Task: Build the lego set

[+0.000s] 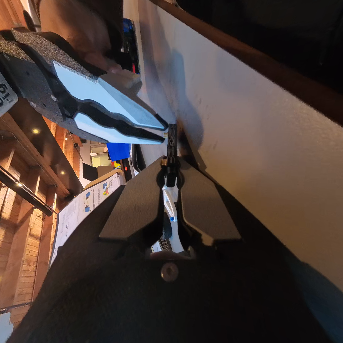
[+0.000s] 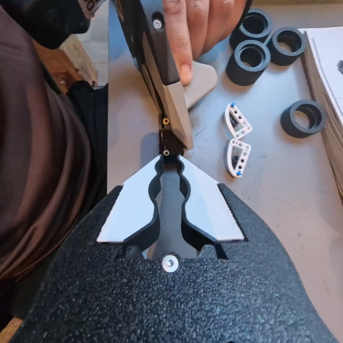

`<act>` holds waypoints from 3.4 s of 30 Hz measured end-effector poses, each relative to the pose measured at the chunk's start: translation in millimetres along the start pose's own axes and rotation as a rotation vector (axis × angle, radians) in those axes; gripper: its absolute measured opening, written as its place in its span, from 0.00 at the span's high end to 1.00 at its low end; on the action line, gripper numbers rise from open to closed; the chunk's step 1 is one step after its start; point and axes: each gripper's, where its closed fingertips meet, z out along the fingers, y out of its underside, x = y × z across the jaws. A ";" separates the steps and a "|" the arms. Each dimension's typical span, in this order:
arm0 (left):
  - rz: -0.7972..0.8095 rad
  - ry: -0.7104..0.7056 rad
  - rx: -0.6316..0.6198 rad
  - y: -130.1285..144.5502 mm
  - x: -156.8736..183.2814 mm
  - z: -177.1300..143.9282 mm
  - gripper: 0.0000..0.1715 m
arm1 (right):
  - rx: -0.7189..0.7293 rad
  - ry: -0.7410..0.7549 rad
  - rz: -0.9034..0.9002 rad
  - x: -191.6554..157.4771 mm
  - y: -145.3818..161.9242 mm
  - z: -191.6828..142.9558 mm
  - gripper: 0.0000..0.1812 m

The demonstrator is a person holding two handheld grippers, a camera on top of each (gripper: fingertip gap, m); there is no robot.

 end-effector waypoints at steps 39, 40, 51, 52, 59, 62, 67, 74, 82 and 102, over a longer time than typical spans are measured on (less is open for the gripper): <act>-0.516 0.052 -0.010 17.4 -24.0 -3.4 0.97 | 0.218 0.229 0.076 30.1 -24.4 -34.0 0.97; -0.628 0.078 0.022 14.3 -28.2 -3.9 0.97 | 0.230 0.236 0.078 29.7 -24.6 -32.3 0.95; -1.906 0.572 0.325 4.7 -49.3 -10.2 0.97 | 0.323 0.347 0.218 54.5 -29.2 -50.4 0.91; -1.936 0.581 0.334 5.3 -49.7 -9.9 0.97 | 0.320 0.349 0.226 55.1 -29.4 -47.9 0.91; -1.958 0.597 0.305 7.4 -45.6 -8.8 0.97 | 0.364 0.301 0.314 57.0 -30.2 -39.9 0.94; -1.939 0.589 0.281 9.2 -43.2 -7.6 0.97 | 0.388 0.271 0.362 57.8 -28.6 -37.5 0.94; -1.766 0.500 0.150 14.2 -35.3 -2.8 0.97 | 0.412 0.224 0.463 60.1 -22.9 -32.1 0.94; -1.602 0.395 0.027 18.5 -29.2 -1.9 0.96 | 0.467 0.184 0.599 62.4 -22.2 -26.0 0.94; -1.628 0.365 -0.031 28.0 -26.6 -0.3 0.96 | 0.445 0.308 0.597 71.6 -23.4 -23.6 0.95; -1.779 0.418 0.054 32.9 -31.3 0.2 0.97 | 0.363 0.435 0.400 81.6 -18.6 -35.4 0.90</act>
